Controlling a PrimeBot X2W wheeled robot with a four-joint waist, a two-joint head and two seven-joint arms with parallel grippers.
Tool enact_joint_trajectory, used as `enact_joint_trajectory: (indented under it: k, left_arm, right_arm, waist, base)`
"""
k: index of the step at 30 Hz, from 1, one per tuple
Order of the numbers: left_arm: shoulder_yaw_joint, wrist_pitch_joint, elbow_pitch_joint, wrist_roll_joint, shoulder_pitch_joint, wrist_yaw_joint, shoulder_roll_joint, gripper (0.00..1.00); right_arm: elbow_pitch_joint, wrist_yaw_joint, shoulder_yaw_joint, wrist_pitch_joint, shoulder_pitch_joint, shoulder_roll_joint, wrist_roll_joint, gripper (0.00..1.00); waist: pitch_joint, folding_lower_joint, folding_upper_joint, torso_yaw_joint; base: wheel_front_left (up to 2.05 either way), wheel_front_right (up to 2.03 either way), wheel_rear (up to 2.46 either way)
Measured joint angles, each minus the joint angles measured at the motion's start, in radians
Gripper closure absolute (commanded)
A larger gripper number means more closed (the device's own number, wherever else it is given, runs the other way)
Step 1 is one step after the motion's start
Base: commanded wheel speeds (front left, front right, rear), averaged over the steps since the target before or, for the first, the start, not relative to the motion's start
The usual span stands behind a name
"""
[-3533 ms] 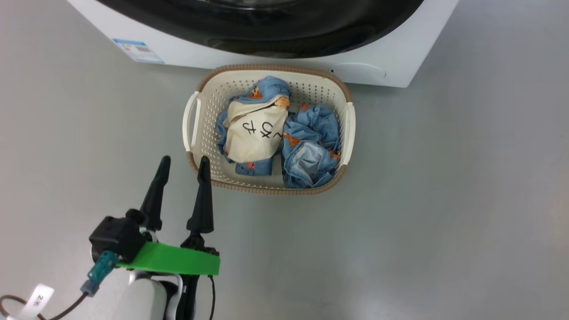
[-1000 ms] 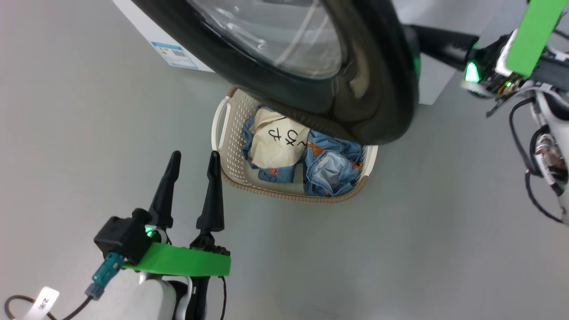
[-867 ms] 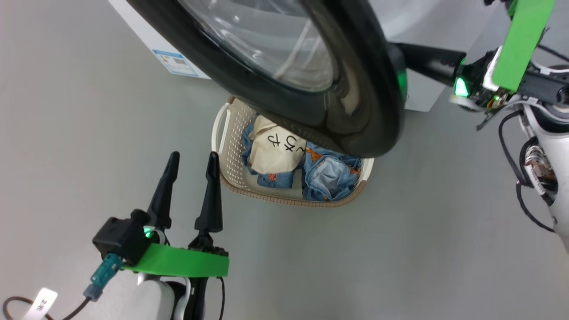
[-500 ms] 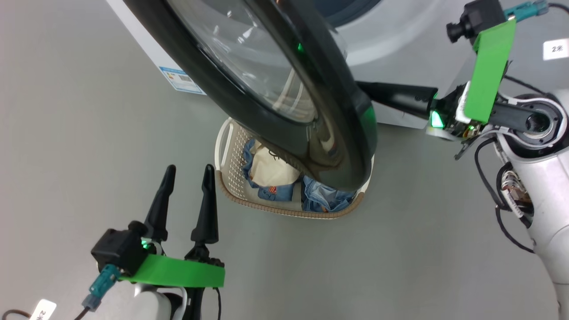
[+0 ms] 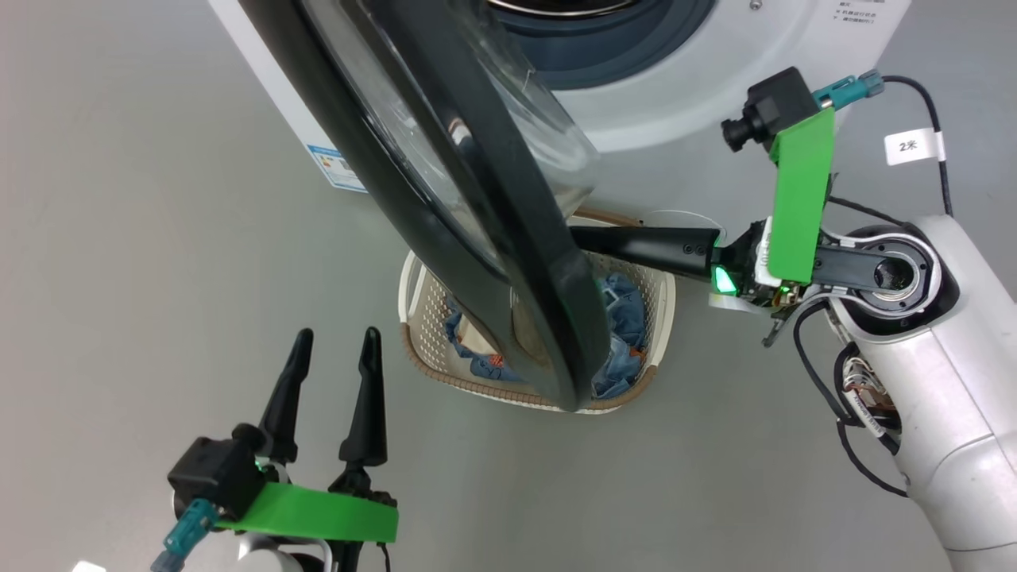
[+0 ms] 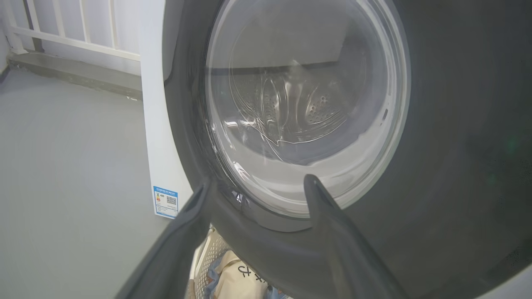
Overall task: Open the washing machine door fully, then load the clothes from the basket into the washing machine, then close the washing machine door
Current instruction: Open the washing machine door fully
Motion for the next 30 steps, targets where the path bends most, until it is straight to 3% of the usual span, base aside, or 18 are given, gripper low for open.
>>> enact_joint_trajectory:
  k: [11,30]
  left_arm:
    - [0.001,0.0,0.0,0.001,0.004,0.0,0.0,0.0]
    - [0.017,0.0,0.012,0.01,0.021,-0.001,0.001,0.0]
  right_arm:
    - [-0.014,0.0,0.022,0.025,0.034,0.042,-0.001,1.0]
    - [-0.02,0.0,0.0,0.021,0.064,0.053,-0.014,1.0]
  waist:
    - [-0.014,0.0,0.0,0.022]
    - [-0.046,0.0,0.0,0.015]
  base:
    - [0.0,0.0,0.0]
    - [0.0,0.0,0.0]
